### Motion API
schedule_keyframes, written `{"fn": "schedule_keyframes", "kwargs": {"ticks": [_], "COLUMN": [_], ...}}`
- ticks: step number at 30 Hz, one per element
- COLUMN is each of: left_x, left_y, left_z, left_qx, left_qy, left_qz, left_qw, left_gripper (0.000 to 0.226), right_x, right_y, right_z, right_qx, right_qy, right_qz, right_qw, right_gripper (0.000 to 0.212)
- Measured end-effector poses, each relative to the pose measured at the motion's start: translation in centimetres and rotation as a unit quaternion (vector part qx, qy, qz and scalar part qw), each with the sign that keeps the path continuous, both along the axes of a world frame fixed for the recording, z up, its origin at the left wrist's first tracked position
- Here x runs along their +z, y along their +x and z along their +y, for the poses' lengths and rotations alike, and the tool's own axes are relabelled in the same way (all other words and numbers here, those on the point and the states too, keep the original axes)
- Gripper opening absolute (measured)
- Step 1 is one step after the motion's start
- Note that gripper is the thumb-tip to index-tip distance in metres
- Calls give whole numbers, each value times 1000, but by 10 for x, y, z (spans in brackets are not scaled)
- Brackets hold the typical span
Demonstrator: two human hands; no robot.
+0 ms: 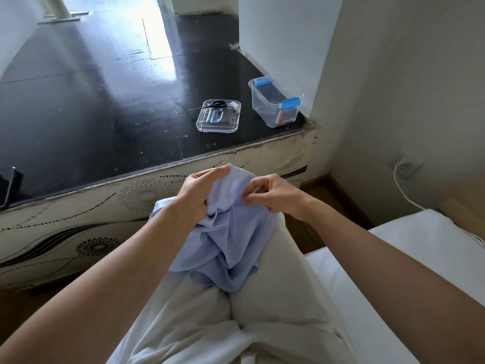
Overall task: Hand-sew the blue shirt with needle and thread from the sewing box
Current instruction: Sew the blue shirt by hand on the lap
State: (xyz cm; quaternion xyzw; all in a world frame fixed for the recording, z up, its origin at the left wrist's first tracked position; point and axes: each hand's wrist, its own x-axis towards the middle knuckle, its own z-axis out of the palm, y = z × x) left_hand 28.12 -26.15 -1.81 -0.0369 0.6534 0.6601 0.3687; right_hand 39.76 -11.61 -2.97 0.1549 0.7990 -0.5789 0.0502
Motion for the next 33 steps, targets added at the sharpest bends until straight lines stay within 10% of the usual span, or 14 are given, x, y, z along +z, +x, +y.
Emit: {"fn": "schedule_keyframes", "kwargs": {"ticks": [5, 12, 33], "left_x": [3, 6, -8], "left_y": [5, 6, -10], "left_z": [-5, -11, -12], "left_qx": [-74, -216, -254], "left_qy": [-19, -57, -148], "left_qz": [118, 262, 411], "left_qw": [990, 939, 863], "left_gripper": [8, 8, 8], "right_x": [2, 0, -12], "right_y": [-5, -9, 1], "right_z": [5, 8, 11], "right_qx": [-169, -90, 28], "right_qy": [19, 12, 1], "right_qz": [98, 207, 116], "right_qw": [980, 974, 993], "right_gripper": [9, 16, 35]}}
